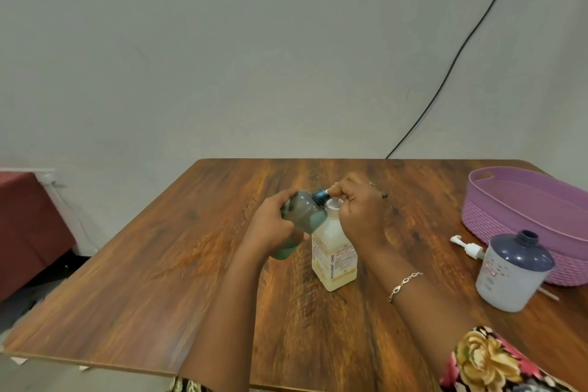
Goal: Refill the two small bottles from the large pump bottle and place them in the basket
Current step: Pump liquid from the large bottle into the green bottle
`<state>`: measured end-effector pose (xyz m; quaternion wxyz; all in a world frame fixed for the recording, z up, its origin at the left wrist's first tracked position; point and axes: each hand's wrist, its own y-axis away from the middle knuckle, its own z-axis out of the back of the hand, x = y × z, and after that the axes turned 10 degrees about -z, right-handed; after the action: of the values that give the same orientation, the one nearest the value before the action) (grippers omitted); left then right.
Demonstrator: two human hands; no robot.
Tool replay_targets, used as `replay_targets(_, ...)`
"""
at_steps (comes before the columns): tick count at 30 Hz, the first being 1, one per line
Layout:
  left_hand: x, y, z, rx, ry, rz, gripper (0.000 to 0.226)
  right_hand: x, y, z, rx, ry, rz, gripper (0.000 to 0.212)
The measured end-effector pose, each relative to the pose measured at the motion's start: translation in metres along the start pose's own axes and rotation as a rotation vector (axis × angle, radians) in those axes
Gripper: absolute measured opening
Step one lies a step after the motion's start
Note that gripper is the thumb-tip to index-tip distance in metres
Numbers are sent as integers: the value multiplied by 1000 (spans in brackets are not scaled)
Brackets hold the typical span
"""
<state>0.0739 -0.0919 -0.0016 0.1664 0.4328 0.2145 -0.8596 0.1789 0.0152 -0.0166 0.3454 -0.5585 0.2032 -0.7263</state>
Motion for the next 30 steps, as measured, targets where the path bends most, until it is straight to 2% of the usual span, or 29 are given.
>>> replay_targets(7,-7,-3,3,-26,14,-3,82,14,-20,11,62,25,14,24)
replay_targets(11,-2,-3,-1,-33,9,20,81,10,-6,5,-4,59,12,19)
replay_targets(17,-4,-1,-5,-52,28,31,79,8,-10,11,40,-15,-22,22)
replay_targets(20,-8,-2,0,-52,-16,20,81,14,-23,13,81,82,37,22)
replay_targets(23,-7,-2,-1,-55,-39,31,81,12,-15,8,29,131,46,20)
replay_targets(26,-4,1,-4,-42,-60,44,81,7,-1,6,42,84,4,18)
replay_targets(30,-5,3,-5,-53,-18,40,81,13,-9,18,107,43,-53,27)
